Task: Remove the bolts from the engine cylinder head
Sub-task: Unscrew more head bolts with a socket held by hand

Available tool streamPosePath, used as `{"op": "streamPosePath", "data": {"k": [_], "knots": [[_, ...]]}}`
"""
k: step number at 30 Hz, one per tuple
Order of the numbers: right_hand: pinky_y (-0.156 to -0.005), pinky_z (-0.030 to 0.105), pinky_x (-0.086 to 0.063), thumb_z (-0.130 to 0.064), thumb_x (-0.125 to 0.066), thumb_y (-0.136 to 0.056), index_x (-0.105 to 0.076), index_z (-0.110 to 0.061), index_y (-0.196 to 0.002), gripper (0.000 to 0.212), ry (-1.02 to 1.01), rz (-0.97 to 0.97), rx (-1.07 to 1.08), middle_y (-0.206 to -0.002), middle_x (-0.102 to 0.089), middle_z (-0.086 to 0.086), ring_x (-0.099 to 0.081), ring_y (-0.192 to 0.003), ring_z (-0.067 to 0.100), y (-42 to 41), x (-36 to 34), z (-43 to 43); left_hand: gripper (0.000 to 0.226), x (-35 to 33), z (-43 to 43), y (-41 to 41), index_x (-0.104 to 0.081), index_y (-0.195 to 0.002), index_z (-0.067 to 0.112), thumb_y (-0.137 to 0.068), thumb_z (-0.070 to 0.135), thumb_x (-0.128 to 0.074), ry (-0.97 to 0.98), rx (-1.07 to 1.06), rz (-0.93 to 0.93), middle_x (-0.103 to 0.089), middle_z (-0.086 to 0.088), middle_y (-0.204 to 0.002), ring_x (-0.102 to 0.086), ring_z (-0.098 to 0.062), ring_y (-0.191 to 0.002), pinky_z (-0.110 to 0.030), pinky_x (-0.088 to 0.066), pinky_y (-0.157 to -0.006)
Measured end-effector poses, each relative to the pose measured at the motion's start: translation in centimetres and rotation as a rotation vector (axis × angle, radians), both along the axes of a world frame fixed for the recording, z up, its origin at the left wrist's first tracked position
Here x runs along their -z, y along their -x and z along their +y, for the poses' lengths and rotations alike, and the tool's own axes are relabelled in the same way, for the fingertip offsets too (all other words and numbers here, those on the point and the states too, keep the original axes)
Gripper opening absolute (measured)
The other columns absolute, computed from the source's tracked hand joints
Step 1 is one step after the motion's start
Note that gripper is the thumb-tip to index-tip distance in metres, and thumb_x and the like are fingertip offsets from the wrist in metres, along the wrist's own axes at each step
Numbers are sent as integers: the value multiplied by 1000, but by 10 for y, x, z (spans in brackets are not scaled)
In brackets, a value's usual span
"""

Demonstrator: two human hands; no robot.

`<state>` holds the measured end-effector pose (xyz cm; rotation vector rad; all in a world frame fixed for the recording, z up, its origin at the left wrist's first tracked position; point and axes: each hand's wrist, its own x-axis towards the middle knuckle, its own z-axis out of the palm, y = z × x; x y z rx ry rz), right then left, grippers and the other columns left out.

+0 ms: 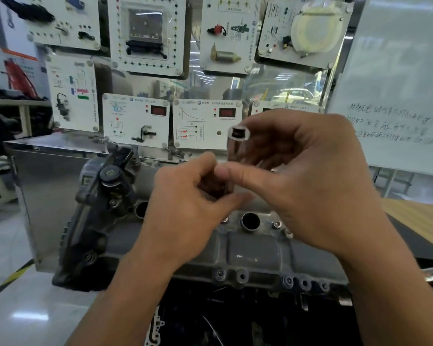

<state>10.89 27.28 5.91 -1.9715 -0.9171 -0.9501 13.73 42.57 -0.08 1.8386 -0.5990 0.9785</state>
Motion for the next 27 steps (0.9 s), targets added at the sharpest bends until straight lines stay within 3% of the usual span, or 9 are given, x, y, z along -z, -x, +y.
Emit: {"op": "streamPosePath", "data": {"k": [4,9,12,14,17,20,23,25,27], "knots": [[-68,16,-57,-13,-85,-76,-75,-17,-95,22,-63,10,-73,-84,-74,-12,-71,-76,1,-2,8,8,11,-3,3,-1,-68,-89,34,-79,33,-73,-61,141,66,-72,8,-81,-70,-12,-73,-37,-58,-64],[-77,19,-56,-8,-69,-90,-72,-16,-110,21,185,38,-103,-94,-74,-12,-70,-90,1,1,-1,-7,21,-6,15,3,-68,-114,21,-95,16,-61,-250,313,199,-74,13,-108,-68,-2,-105,-31,-55,-93],[-72,14,-54,-14,-74,-87,-66,-16,-123,37,151,58,-99,-101,-73,-14,-69,-91,0,1,-4,-10,21,-8,9,4,-73,-102,29,-90,12,-69,-181,238,121,-76,13,-94,-72,-2,-89,-20,-57,-81],[-67,19,-57,-22,-84,-78,-71,-15,-111,36,39,11,-71,-92,-73,-11,-71,-79,6,-1,-2,-7,17,-7,1,3,-74,-87,30,-78,18,-80,-73,123,58,-75,15,-80,-71,-1,-73,-12,-54,-67],[-65,18,-58,-22,-88,-73,-74,-14,-94,26,-63,-76,-29,-81,-73,-7,-71,-73,6,-2,1,1,23,-6,-5,0,-74,-81,19,-66,30,-86,41,25,-3,-71,0,-68,-68,-17,-61,-29,-56,-57],[-70,18,-58,-18,-84,-77,-73,-12,-99,26,-41,-90,-54,-84,-72,-10,-71,-77,4,-2,6,7,26,-5,-4,-1,-75,-89,20,-69,36,-81,47,31,-25,-73,-3,-72,-68,-22,-62,-36,-55,-53],[-75,17,-57,-11,-81,-80,-70,-10,-109,30,0,-82,-70,-90,-72,-6,-71,-83,4,-3,6,3,16,-5,2,1,-70,-96,32,-81,36,-74,-78,181,63,-74,9,-87,-72,-10,-79,-24,-59,-69],[-79,19,-57,-8,-78,-83,-69,-9,-114,33,23,-65,-67,-95,-73,-4,-70,-88,4,-5,3,-3,23,-4,7,1,-67,-114,25,-91,25,-65,-166,295,160,-73,11,-105,-70,-6,-101,-25,-56,-87],[-84,21,-57,-7,-75,-85,-68,-7,-120,36,57,-31,-62,-100,-74,-1,-70,-93,4,-4,-1,-8,27,-3,9,2,-65,-120,19,-95,12,-58,-165,325,178,-73,14,-107,-68,-3,-105,-21,-54,-90]]}}
